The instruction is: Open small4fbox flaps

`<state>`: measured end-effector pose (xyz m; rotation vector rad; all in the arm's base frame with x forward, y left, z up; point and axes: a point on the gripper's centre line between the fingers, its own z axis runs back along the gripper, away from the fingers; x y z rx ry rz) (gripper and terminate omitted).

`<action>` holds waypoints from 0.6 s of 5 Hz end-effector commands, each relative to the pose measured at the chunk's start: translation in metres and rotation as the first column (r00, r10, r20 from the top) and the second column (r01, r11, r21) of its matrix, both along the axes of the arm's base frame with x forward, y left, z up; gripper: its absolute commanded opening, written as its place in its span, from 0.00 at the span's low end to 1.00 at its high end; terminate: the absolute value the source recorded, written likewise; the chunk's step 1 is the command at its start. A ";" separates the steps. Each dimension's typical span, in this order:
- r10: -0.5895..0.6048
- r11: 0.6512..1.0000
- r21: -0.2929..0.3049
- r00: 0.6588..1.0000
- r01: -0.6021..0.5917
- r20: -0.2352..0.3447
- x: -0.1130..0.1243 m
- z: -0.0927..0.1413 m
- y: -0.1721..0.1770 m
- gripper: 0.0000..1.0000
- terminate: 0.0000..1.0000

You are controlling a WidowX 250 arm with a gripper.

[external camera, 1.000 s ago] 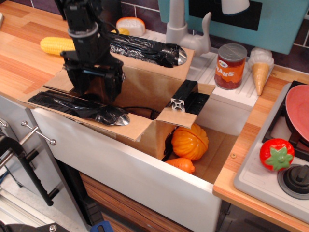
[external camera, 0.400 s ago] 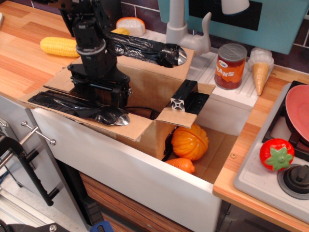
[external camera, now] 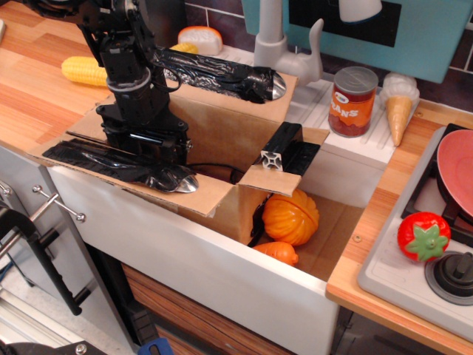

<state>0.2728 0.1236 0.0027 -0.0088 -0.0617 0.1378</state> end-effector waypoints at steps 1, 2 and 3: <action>0.018 0.998 0.057 1.000 -0.017 -0.014 0.006 0.015 0.020 1.00 0.00; 0.002 0.993 0.119 1.000 0.001 -0.026 0.010 0.023 0.030 1.00 0.00; -0.018 0.990 0.136 0.999 0.024 -0.047 0.011 0.030 0.043 1.00 0.00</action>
